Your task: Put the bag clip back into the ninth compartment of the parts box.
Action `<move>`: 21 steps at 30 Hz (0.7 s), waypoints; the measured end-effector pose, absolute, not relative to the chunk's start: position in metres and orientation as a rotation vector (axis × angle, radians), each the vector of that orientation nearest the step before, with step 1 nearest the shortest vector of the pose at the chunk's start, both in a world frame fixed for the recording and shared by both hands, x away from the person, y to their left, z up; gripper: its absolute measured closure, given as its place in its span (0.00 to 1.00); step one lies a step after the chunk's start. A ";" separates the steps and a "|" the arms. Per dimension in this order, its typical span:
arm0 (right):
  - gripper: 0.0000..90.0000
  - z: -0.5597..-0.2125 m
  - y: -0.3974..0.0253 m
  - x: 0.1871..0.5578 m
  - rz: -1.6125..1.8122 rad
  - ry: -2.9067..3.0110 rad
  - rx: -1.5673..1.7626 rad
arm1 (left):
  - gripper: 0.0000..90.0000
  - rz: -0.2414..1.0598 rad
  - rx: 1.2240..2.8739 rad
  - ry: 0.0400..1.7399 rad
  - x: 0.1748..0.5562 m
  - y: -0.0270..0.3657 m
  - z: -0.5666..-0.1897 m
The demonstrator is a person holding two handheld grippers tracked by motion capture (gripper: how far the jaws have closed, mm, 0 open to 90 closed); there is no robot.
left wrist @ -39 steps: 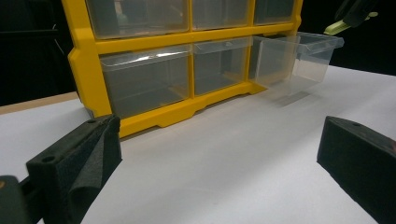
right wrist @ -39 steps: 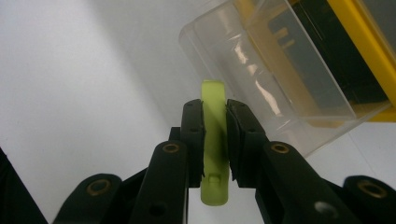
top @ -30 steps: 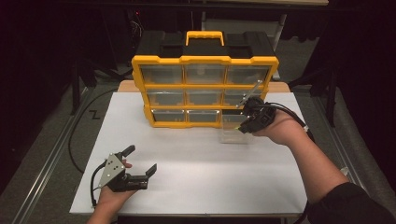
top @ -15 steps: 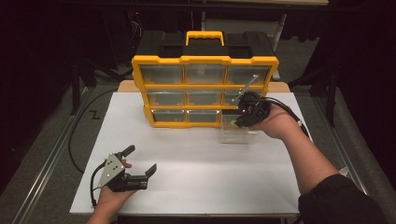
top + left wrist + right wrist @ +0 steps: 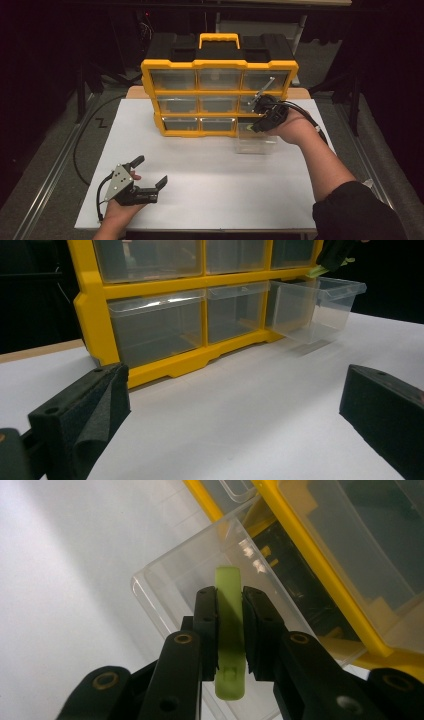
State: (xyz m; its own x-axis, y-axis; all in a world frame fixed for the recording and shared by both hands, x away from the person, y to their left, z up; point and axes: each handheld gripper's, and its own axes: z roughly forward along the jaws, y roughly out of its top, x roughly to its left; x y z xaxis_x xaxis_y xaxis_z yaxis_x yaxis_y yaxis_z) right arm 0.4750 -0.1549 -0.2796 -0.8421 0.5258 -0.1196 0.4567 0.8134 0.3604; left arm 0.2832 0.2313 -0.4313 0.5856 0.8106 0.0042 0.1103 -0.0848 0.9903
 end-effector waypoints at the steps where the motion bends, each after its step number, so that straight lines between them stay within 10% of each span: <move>1: 0.89 -0.279 -0.155 0.475 0.471 2.784 0.763 | 0.00 0.700 1.570 0.799 0.283 0.231 -0.431; 21: 0.89 -0.296 -0.149 0.478 0.459 2.791 0.728 | 0.00 0.694 1.569 0.794 0.282 0.231 -0.431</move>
State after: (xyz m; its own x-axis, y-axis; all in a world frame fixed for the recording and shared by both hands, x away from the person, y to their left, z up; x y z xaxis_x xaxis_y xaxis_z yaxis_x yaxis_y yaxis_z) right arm 0.4783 -0.1491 -0.2965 -0.8531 0.5048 -0.1320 0.4360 0.8286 0.3511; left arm 0.2824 0.2308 -0.4313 0.5914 0.8064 0.0018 0.1095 -0.0825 0.9906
